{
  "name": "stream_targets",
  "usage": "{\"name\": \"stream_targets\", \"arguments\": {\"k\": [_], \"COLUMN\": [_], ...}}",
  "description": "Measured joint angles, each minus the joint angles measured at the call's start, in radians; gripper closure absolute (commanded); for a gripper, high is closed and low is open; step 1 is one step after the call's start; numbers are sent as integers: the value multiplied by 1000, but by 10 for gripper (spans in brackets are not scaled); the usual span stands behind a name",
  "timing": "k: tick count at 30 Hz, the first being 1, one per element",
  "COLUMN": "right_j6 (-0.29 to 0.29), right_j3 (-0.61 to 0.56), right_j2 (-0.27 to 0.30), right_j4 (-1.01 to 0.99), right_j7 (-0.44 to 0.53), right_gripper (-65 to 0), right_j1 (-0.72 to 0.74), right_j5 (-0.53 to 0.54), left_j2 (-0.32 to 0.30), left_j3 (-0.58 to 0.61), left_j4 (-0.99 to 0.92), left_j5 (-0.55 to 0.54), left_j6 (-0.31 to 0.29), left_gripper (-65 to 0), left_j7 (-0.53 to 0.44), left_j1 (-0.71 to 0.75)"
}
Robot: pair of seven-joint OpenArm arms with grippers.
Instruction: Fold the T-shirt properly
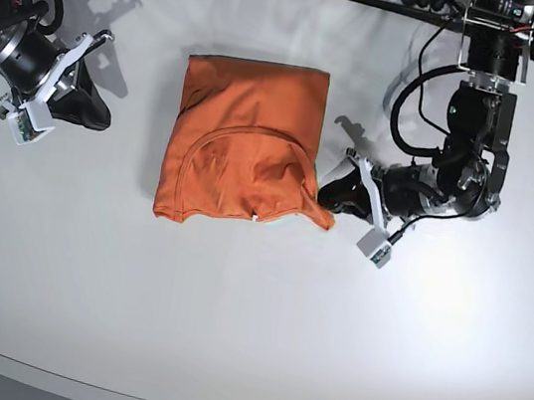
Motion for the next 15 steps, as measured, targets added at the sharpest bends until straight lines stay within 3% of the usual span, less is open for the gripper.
{"name": "stream_targets", "arguments": {"k": [2,7,10,11,13,15], "right_j6": [0,0,0,0,0,0], "right_j3": [0,0,0,0,0,0], "right_j2": [0,0,0,0,0,2], "right_j4": [0,1,1,1,1,1], "right_j7": [0,0,0,0,0,0], "right_gripper": [0,0,0,0,0,0], "right_j1": [0,-1,-1,-1,-1,-1], "right_j5": [0,0,0,0,0,1], "left_j2": [0,0,0,0,0,-5], "left_j3": [0,0,0,0,0,0], "left_j4": [0,0,0,-10,-34,-37], "left_j5": [23,68,157,188,211,183], "left_j6": [-42,-78,-118,-116,-37,11], "left_gripper": [-47,-47,-47,-47,-47,-13], "left_j7": [-6,-9,-46,-58,-44,50], "left_j1": [-29,-105,-104,-101,-99,-101]}}
